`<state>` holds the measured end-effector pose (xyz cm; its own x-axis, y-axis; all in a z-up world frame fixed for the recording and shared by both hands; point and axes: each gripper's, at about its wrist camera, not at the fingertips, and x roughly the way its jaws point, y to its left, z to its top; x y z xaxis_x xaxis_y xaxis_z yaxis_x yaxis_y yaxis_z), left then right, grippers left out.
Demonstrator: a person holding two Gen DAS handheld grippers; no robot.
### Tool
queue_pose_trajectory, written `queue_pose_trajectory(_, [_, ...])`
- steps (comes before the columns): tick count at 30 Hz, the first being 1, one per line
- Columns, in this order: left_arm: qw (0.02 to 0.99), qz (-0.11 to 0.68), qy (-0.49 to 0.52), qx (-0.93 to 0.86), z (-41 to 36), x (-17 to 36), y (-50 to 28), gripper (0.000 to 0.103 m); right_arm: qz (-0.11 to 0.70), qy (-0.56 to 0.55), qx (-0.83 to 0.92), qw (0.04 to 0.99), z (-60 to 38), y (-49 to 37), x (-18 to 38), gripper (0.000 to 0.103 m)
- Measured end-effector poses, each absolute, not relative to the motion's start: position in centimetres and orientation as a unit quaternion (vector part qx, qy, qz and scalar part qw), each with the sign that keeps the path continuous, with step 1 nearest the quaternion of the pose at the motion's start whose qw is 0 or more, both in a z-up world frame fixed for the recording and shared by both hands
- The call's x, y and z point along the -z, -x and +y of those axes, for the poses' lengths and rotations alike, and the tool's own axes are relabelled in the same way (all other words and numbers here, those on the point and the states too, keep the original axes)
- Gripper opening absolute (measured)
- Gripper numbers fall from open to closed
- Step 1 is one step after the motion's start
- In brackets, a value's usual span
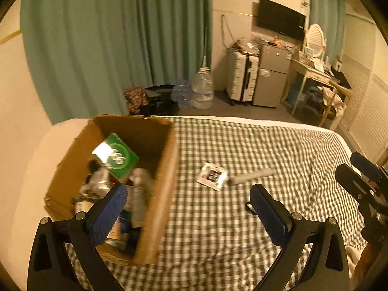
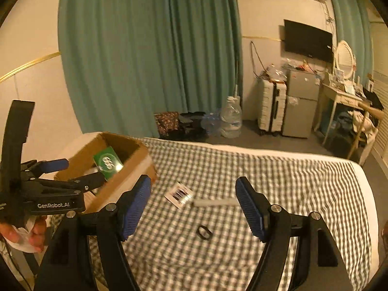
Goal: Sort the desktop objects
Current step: 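Grasp the white sachet with left tool while right tool grasps black clip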
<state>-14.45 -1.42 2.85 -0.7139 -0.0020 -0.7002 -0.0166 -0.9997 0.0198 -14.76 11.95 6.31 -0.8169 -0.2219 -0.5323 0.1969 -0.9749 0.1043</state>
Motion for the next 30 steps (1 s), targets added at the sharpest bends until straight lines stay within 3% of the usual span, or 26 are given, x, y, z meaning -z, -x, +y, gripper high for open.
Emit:
queue_pose_trajectory(12, [0.003, 0.058, 0.411, -0.910, 4.5, 7.1, 16.7, 0.103, -0.069, -0.323, 0.939, 0.100, 17.3, 16.2, 2.0, 0.072])
queue_pose_trajectory(20, [-0.008, 0.107, 0.416, -0.903, 3.5, 11.3, 20.3, 0.103, 0.001, -0.404, 0.905, 0.134, 14.0, 19.2, 8.9, 0.072])
queue_pose_trajectory(24, [0.004, 0.104, 0.435, -0.895, 3.0, 13.0, 22.3, 0.103, 0.017, -0.454, 0.880, 0.138, 13.1, 21.1, 12.2, 0.061])
queue_pose_trajectory(30, [0.035, 0.089, 0.455, -0.885, 3.4, 14.7, 25.1, 0.103, 0.014, -0.474, 0.866, 0.156, 11.4, 23.8, 14.3, 0.058])
